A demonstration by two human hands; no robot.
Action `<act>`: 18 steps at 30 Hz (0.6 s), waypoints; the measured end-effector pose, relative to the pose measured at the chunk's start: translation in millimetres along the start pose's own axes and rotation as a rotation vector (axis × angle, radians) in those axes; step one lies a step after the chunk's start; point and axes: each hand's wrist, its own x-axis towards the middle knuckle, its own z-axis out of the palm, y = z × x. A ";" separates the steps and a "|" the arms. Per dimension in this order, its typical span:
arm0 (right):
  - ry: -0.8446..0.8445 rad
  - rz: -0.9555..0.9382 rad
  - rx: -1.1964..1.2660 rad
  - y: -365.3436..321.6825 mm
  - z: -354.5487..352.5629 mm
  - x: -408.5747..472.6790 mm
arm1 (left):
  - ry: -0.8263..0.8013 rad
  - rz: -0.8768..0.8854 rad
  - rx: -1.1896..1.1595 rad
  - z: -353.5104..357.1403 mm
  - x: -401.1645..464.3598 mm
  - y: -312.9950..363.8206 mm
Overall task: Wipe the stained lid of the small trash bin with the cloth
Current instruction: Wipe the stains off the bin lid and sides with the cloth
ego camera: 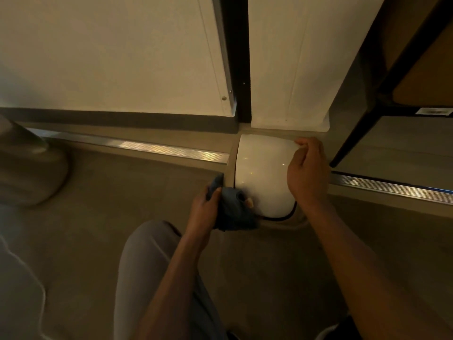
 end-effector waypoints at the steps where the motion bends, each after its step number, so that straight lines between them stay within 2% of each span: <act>1: -0.007 -0.004 0.007 0.7 -0.2 0.3 | 0.002 0.014 0.032 -0.7 5.8 5.5; 5: 0.001 -0.031 0.009 1.8 -0.2 1.4 | 0.004 0.105 0.158 6.3 39.7 40.4; 8: 0.014 -0.007 0.017 2.4 0.7 1.3 | 0.011 0.097 0.232 13.9 58.7 58.0; 15: -0.001 -0.020 -0.004 0.1 0.0 -0.3 | 0.047 0.147 0.227 -3.7 14.9 26.4; 18: -0.028 -0.037 0.012 0.8 -1.2 0.1 | 0.052 0.171 0.265 1.4 32.8 43.5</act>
